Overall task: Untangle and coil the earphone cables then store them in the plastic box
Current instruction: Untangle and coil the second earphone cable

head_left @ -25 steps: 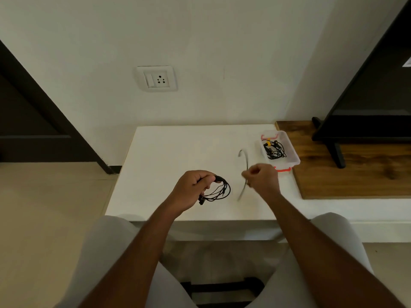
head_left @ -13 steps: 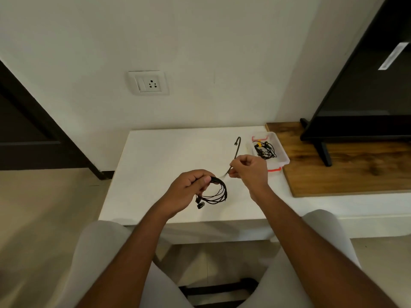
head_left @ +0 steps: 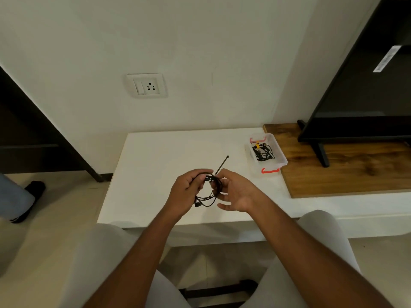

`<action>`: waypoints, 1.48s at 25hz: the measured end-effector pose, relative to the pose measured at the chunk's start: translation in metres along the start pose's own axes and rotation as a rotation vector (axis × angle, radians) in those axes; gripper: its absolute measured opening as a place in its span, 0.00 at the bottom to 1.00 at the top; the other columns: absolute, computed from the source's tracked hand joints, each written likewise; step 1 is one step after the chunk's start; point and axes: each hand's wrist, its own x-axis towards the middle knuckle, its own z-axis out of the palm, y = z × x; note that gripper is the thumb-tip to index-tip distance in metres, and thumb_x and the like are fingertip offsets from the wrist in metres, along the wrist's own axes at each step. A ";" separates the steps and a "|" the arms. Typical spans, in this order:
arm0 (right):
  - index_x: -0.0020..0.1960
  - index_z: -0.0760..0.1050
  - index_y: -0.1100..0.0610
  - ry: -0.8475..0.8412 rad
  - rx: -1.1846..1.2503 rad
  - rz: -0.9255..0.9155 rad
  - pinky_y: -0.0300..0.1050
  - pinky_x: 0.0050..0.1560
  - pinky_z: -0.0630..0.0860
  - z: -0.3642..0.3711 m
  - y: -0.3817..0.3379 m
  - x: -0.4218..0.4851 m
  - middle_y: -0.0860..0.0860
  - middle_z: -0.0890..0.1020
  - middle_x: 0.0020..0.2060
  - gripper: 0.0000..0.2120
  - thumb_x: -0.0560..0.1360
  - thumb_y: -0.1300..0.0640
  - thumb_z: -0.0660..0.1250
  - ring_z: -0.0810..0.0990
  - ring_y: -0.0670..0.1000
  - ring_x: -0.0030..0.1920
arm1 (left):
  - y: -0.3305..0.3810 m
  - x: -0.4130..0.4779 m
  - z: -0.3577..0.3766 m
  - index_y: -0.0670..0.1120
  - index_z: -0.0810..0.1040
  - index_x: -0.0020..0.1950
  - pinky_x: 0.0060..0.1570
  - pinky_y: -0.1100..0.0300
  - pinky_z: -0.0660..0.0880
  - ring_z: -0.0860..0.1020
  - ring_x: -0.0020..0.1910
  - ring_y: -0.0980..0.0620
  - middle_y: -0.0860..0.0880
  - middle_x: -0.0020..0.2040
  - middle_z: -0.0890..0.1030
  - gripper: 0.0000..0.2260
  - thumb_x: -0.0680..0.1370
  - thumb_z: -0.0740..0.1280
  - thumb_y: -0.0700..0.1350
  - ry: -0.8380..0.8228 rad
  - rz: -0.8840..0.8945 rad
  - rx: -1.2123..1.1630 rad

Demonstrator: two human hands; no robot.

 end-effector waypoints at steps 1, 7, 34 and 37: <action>0.40 0.78 0.53 -0.036 0.006 0.024 0.51 0.61 0.69 0.000 0.000 0.001 0.45 0.81 0.40 0.07 0.68 0.49 0.67 0.78 0.49 0.47 | 0.000 0.000 0.001 0.53 0.81 0.58 0.37 0.64 0.69 0.69 0.33 0.59 0.53 0.34 0.73 0.14 0.83 0.59 0.40 0.004 0.012 0.014; 0.36 0.80 0.53 -0.139 0.025 0.077 0.52 0.63 0.67 -0.002 0.000 -0.001 0.47 0.80 0.38 0.08 0.68 0.49 0.67 0.77 0.49 0.43 | 0.000 -0.001 -0.002 0.59 0.78 0.64 0.39 0.68 0.67 0.70 0.34 0.56 0.55 0.34 0.73 0.19 0.83 0.57 0.39 -0.017 0.030 0.024; 0.58 0.80 0.62 0.034 0.071 -0.703 0.48 0.50 0.82 0.012 0.013 -0.009 0.57 0.83 0.43 0.10 0.78 0.65 0.66 0.86 0.57 0.46 | 0.006 0.001 -0.008 0.47 0.73 0.26 0.35 0.62 0.64 0.67 0.27 0.58 0.53 0.26 0.72 0.21 0.80 0.65 0.47 0.012 -0.165 -0.046; 0.56 0.81 0.63 0.057 0.028 -0.699 0.47 0.50 0.82 0.012 0.011 -0.012 0.58 0.85 0.42 0.09 0.77 0.65 0.68 0.86 0.57 0.45 | 0.006 0.001 -0.009 0.46 0.77 0.29 0.34 0.64 0.64 0.67 0.29 0.58 0.52 0.28 0.73 0.19 0.81 0.63 0.45 -0.007 -0.174 -0.046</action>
